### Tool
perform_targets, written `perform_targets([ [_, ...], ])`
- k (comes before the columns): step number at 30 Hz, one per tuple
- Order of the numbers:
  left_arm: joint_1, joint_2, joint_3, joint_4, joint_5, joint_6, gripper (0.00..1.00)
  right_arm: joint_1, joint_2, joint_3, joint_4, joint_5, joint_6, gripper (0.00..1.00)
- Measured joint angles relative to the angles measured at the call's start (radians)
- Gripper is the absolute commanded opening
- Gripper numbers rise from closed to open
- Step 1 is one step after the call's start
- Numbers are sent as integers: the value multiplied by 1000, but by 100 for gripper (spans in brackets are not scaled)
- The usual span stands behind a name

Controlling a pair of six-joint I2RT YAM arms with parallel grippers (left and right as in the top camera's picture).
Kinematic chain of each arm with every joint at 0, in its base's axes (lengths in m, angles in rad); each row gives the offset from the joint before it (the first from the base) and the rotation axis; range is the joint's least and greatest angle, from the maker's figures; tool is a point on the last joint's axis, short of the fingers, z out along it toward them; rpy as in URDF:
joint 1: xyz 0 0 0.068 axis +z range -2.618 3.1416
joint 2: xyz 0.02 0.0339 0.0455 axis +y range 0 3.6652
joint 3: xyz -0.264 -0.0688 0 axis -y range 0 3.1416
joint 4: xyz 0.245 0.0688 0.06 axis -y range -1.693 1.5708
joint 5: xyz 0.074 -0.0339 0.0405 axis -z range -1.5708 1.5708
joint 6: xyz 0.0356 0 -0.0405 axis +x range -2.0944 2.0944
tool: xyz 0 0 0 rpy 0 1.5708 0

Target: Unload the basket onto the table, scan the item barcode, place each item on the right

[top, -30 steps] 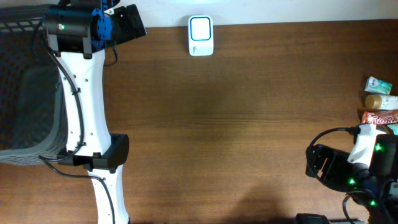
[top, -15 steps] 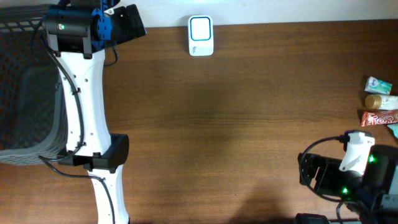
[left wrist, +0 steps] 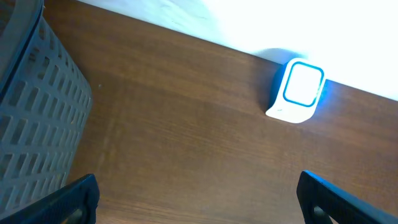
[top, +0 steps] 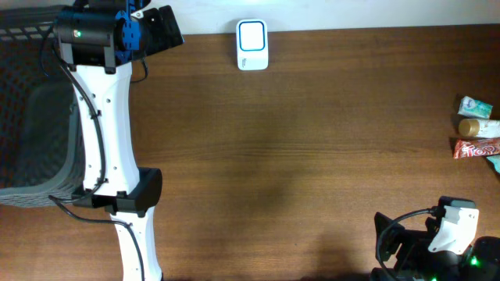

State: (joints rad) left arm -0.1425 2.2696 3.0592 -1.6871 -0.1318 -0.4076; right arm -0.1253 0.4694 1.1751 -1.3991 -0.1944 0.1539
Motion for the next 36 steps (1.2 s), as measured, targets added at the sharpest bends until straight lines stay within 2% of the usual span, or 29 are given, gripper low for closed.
perform_targets([
  [11,0,0,0,0,0,0,99,0,-2,-140,84,-27,-1,99],
  [36,0,0,0,0,0,0,99,0,-2,-141,88,-59,-35,99],
])
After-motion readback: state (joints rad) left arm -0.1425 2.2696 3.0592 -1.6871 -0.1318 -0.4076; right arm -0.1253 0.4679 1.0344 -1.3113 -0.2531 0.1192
